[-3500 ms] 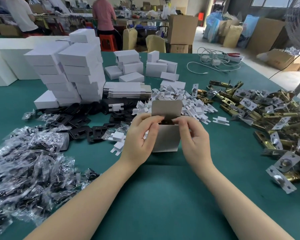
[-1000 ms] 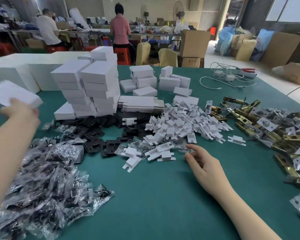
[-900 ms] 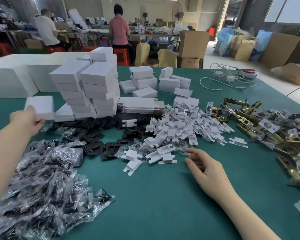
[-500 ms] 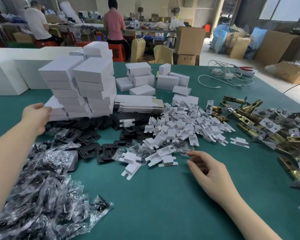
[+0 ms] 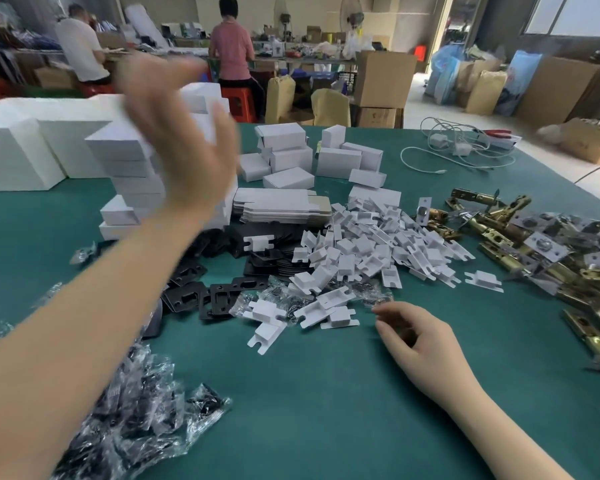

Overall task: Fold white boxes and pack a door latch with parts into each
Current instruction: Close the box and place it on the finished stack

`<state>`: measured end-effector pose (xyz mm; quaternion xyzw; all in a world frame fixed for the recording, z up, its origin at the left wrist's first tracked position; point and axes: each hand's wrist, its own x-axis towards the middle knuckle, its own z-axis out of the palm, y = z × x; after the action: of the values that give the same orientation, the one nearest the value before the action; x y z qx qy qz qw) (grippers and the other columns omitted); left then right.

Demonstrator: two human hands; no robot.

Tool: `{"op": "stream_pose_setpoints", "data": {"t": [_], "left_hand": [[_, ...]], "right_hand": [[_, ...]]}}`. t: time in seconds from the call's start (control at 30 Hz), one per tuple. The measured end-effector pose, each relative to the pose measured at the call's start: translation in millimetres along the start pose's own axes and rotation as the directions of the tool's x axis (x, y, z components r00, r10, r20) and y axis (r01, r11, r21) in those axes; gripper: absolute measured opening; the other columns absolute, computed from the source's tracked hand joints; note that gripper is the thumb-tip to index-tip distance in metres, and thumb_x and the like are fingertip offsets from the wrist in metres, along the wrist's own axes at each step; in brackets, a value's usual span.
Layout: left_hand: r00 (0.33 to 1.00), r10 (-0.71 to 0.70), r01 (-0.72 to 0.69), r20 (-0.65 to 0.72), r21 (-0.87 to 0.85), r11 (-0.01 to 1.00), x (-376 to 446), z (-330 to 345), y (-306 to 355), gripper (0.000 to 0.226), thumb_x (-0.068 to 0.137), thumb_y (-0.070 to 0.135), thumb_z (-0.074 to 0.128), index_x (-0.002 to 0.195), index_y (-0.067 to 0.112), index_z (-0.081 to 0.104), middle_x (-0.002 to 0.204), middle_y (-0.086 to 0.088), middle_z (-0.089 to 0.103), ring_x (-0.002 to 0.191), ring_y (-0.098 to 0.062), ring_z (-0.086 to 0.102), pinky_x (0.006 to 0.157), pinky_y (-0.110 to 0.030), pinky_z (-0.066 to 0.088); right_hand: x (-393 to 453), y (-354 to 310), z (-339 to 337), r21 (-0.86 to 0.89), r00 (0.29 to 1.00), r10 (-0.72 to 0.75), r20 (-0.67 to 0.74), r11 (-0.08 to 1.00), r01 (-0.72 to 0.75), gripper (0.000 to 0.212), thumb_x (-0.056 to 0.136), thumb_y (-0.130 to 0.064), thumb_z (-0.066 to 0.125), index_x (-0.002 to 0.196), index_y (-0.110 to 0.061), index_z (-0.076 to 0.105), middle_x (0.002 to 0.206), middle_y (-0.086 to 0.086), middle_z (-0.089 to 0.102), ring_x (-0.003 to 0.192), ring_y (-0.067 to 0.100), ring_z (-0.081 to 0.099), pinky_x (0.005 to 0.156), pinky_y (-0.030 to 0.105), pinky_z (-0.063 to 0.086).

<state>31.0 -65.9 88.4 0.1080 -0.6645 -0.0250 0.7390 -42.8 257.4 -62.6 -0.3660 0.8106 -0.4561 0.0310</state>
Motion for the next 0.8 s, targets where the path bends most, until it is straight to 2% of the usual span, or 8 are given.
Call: {"op": "stream_pose_setpoints", "data": {"t": [0.07, 0.17, 0.27, 0.33, 0.47, 0.6, 0.7, 0.8], "left_hand": [[0.919, 0.168, -0.161, 0.357, -0.048, 0.986, -25.7, 24.2, 30.6, 0.029, 0.083, -0.006, 0.052, 0.11, -0.001, 0.06, 0.107, -0.02, 0.06, 0.105, -0.035, 0.055, 0.094, -0.041, 0.04], [0.567, 0.062, -0.206, 0.821, 0.069, 0.976, -70.1, 51.1, 23.6, 0.036, 0.09, -0.003, 0.045, 0.122, 0.005, 0.061, 0.127, -0.016, 0.06, 0.121, -0.034, 0.051, 0.102, -0.042, 0.039], [0.276, -0.195, -0.316, 0.941, 0.28, 0.907, -96.4, 69.4, -3.6, 0.045, 0.102, 0.02, 0.039, 0.147, 0.014, 0.037, 0.157, -0.011, 0.031, 0.146, -0.027, 0.024, 0.118, -0.04, 0.021], [0.148, -0.337, -0.28, 0.93, 0.366, 0.888, -109.1, 73.1, -12.6, 0.042, 0.101, 0.029, 0.041, 0.14, 0.013, 0.043, 0.148, -0.014, 0.043, 0.138, -0.031, 0.035, 0.108, -0.041, 0.032], [0.3, -0.425, -0.219, 0.854, 0.496, 0.841, -110.2, 66.8, -15.4, 0.019, 0.09, 0.005, 0.047, 0.086, 0.018, 0.061, 0.093, -0.009, 0.063, 0.087, -0.029, 0.054, 0.054, -0.027, 0.027], [0.529, -0.48, 0.169, 0.7, 0.468, 0.868, -97.0, 63.8, -4.9, 0.028, 0.098, 0.013, 0.041, 0.094, 0.015, 0.068, 0.094, -0.008, 0.067, 0.083, -0.026, 0.055, 0.059, -0.028, 0.037], [0.723, -0.509, 0.569, 0.467, 0.015, 0.822, -69.8, 52.0, 37.8, 0.019, 0.102, 0.02, 0.049, 0.102, 0.014, 0.067, 0.09, 0.009, 0.066, 0.08, -0.004, 0.057, 0.07, -0.014, 0.043], [0.491, -0.635, 0.865, 0.596, -0.246, 0.438, -56.2, 38.6, 91.0, 0.008, 0.1, 0.027, 0.054, 0.094, 0.022, 0.057, 0.095, 0.005, 0.065, 0.091, -0.006, 0.064, 0.079, -0.025, 0.055]], "right_hand": [[-0.2, 0.3, -0.5, -0.018, 1.0, -0.006, 0.003, 1.0, 0.006, 0.03, 0.089, -0.017, 0.069, 0.093, -0.045, 0.063, 0.095, -0.033, 0.064, 0.083, 0.002, 0.064, 0.073, 0.009, 0.046], [0.9, 0.8, -1.7, -0.018, 1.0, -0.007, 0.002, 1.0, 0.007, 0.028, 0.089, -0.016, 0.068, 0.091, -0.044, 0.064, 0.095, -0.033, 0.064, 0.085, 0.001, 0.064, 0.073, 0.007, 0.045], [1.9, 1.4, -2.6, 0.012, 1.0, 0.009, 0.007, 1.0, -0.009, 0.026, 0.089, -0.015, 0.068, 0.091, -0.041, 0.066, 0.093, -0.032, 0.066, 0.083, -0.001, 0.064, 0.072, 0.005, 0.043], [2.8, 1.7, -2.9, 0.022, 1.0, 0.016, 0.011, 1.0, -0.017, 0.024, 0.089, -0.015, 0.068, 0.092, -0.039, 0.067, 0.092, -0.03, 0.066, 0.082, -0.001, 0.063, 0.071, 0.005, 0.043], [3.1, 1.6, -2.4, 0.03, 1.0, 0.026, 0.011, 0.999, -0.027, 0.022, 0.089, -0.016, 0.068, 0.092, -0.037, 0.067, 0.091, -0.03, 0.066, 0.081, 0.0, 0.063, 0.07, 0.006, 0.044], [3.9, 2.9, -2.0, 0.042, 0.999, 0.045, 0.011, 0.998, -0.045, 0.021, 0.09, -0.016, 0.067, 0.092, -0.037, 0.067, 0.088, -0.029, 0.067, 0.078, 0.0, 0.062, 0.069, 0.006, 0.043], [3.6, 2.4, -1.7, 0.029, 0.999, 0.037, 0.005, 0.999, -0.037, 0.02, 0.09, -0.019, 0.067, 0.091, -0.039, 0.067, 0.088, -0.028, 0.067, 0.078, 0.001, 0.062, 0.069, 0.007, 0.044], [4.0, 0.3, -1.6, 0.078, 0.999, 0.047, -0.002, 0.996, -0.047, 0.016, 0.093, -0.028, 0.063, 0.096, -0.043, 0.063, 0.09, -0.028, 0.067, 0.08, -0.002, 0.064, 0.07, 0.007, 0.044]]}}
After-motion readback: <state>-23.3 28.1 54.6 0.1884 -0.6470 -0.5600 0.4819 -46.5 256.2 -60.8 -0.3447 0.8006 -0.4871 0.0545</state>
